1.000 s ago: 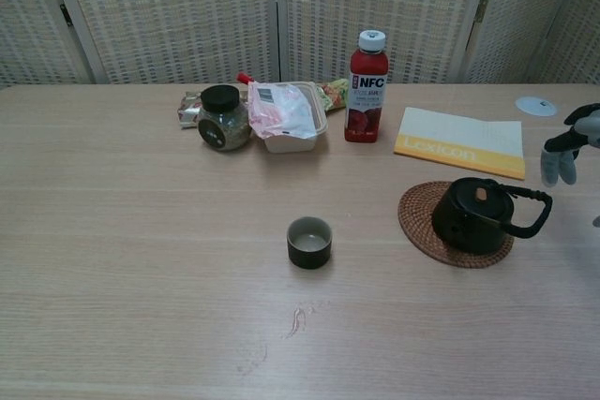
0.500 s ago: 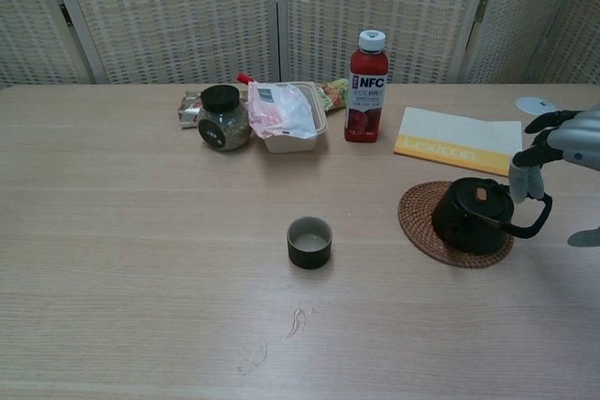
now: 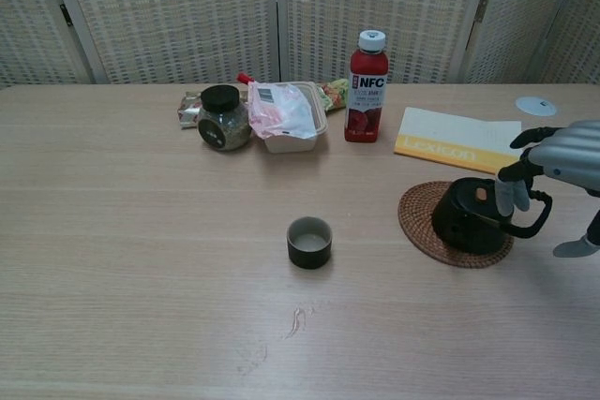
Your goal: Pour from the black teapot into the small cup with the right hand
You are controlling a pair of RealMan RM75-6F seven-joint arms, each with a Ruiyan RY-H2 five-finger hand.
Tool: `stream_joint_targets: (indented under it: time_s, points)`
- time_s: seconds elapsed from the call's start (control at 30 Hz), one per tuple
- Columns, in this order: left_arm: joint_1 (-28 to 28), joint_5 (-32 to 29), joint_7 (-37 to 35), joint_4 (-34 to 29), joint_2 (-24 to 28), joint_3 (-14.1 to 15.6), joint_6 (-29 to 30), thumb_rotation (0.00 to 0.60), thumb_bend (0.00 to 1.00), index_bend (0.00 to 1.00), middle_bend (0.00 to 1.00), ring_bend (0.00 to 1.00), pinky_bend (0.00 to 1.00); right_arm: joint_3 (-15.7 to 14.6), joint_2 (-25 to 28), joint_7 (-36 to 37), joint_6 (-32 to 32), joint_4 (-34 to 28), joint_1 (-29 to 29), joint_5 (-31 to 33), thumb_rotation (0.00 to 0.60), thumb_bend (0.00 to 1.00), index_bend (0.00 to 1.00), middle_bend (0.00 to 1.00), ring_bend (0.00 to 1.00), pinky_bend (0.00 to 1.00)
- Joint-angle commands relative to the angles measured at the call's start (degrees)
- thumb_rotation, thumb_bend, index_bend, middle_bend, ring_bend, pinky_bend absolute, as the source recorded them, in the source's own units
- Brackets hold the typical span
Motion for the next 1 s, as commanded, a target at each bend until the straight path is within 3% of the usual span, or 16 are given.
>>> stream_joint_targets:
  time_s: [0.03,0.63,1.0]
  points:
    - [0.01,-0.05,0.08,-0.03,-0.03,-0.01,-0.06,0.600,0.34,0.00,0.00,0.00,0.00,-0.16,-0.20,0.29,-0.14,0.30,-0.06,-0.08,0.600,0.01,0.42,0.46,0.35,0.11]
    - [0.07,0.13,0.07,0.10,-0.23,0.08,-0.26,0.600,0.34,0.00,0.00,0.00,0.00,-0.27,-0.46,-0.13,-0.42,0.61,-0.37,0.07,0.600,0.00,0.42,0.47,0.36,0.10]
    - [0.22,0.04,-0.85,0.40,-0.26,0.19,-0.40,0.600,0.34,0.00,0.00,0.00,0.00,-0.07,-0.20,-1.07,-0.91,-0.23,-0.41,0.99,0.594,0.00,0.44,0.48,0.36,0.02]
